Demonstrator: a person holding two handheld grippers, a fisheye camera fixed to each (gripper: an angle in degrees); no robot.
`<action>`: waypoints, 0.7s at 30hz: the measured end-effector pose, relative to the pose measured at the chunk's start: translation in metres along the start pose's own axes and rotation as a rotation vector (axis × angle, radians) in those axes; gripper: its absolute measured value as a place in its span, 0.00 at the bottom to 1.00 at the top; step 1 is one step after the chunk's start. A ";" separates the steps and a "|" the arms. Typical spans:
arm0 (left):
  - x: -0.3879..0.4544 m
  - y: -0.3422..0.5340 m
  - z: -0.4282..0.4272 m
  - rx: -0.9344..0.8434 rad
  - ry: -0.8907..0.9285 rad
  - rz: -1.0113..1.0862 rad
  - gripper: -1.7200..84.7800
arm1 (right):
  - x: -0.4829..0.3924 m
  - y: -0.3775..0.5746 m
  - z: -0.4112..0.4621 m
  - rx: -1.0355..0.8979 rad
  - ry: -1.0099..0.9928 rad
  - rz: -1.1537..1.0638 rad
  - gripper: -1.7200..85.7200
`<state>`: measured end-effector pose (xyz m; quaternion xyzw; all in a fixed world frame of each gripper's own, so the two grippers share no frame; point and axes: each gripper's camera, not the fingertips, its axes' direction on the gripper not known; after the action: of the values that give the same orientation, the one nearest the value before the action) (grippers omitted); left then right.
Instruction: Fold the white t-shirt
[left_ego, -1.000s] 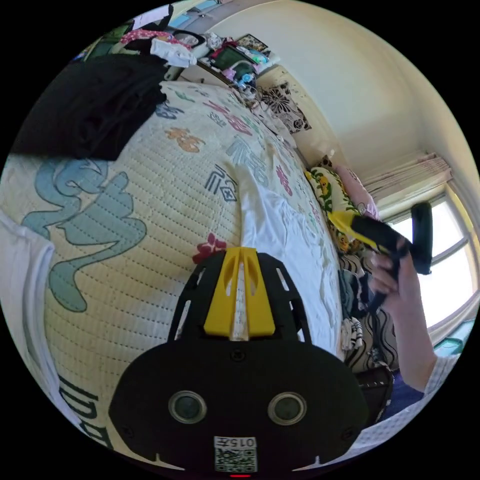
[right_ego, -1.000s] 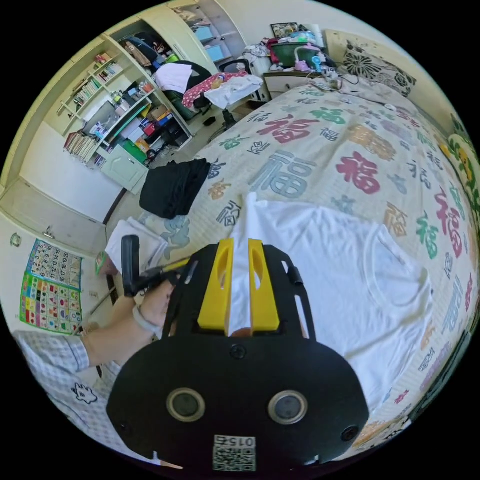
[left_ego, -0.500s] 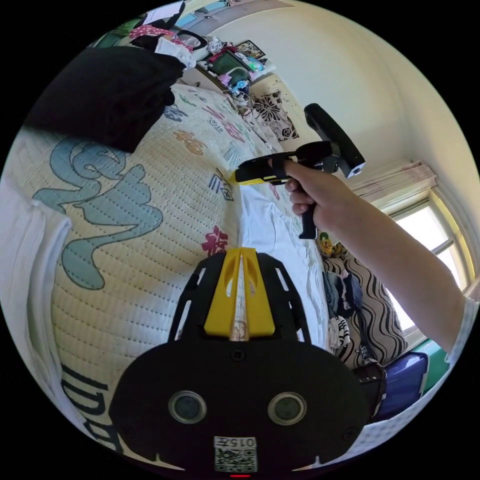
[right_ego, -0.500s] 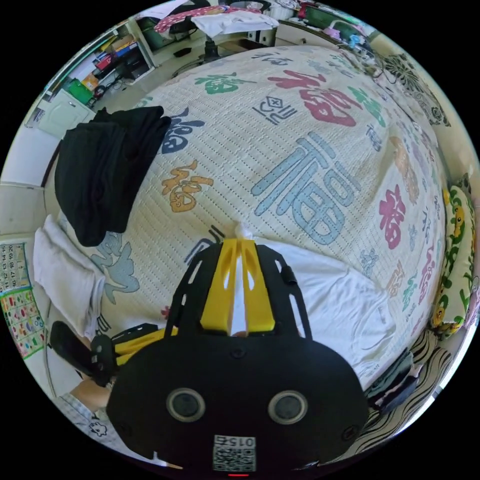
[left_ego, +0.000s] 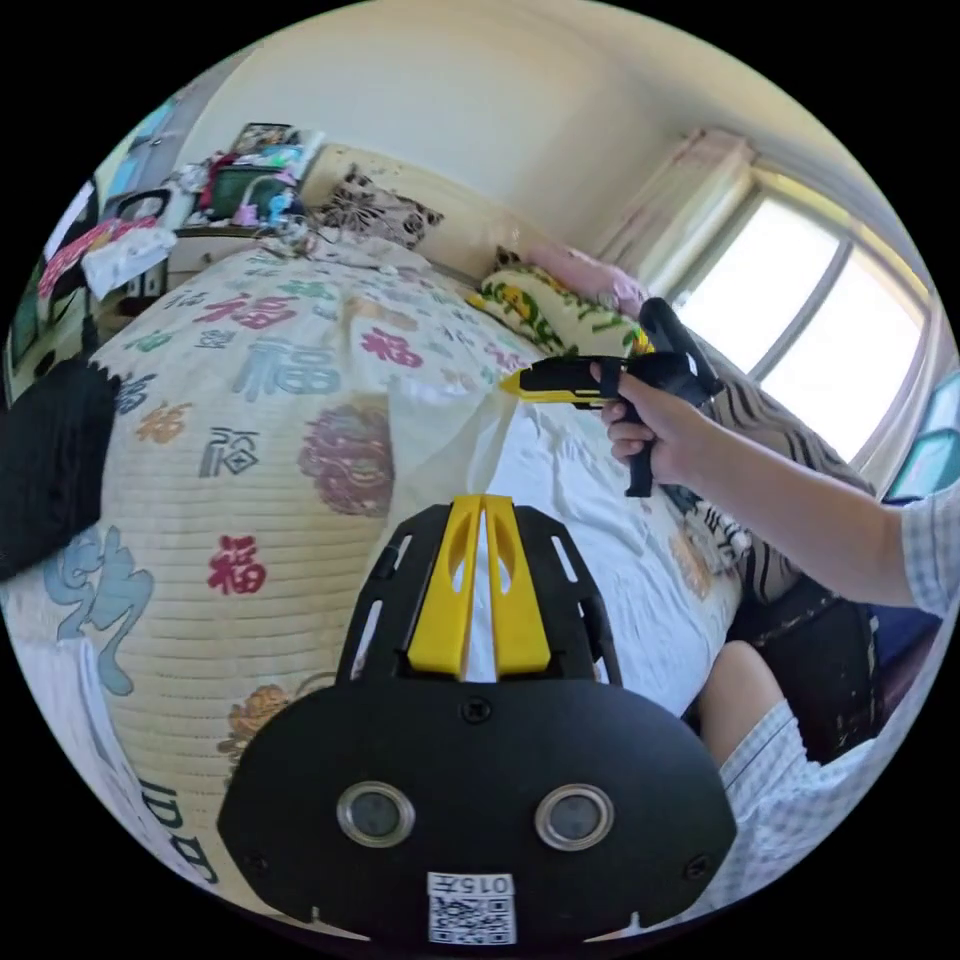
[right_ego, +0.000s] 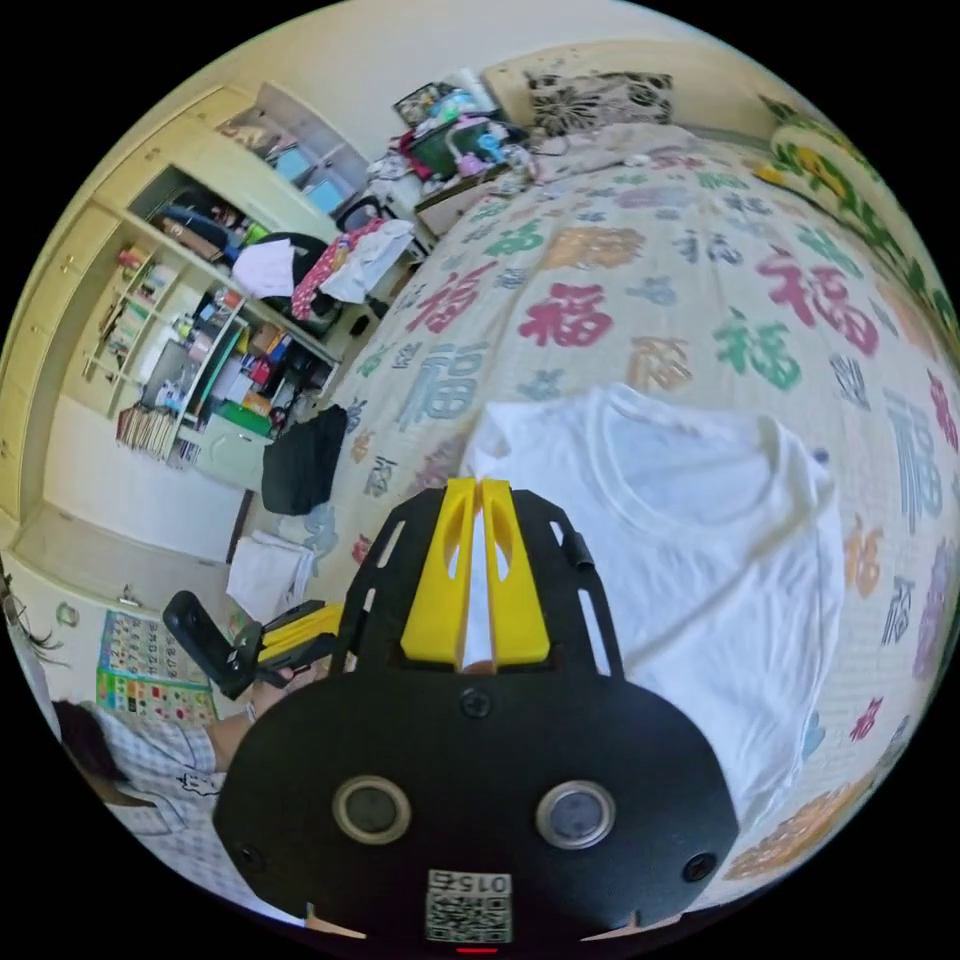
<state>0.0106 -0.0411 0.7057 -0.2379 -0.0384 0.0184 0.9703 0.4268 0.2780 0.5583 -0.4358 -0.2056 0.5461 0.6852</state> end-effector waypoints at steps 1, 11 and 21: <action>0.004 -0.001 0.008 -0.033 -0.003 0.014 0.02 | 0.018 0.011 -0.004 -0.022 0.005 0.041 0.03; 0.024 -0.060 0.013 -0.065 -0.035 0.031 0.05 | 0.064 0.048 -0.038 -0.008 0.066 0.054 0.08; 0.022 -0.133 0.044 -0.337 -0.052 0.145 0.06 | 0.086 0.059 -0.035 -0.178 0.020 0.020 0.02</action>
<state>0.0310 -0.1371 0.8077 -0.3985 -0.0488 0.0879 0.9116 0.4471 0.3466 0.4747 -0.5026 -0.2422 0.5282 0.6401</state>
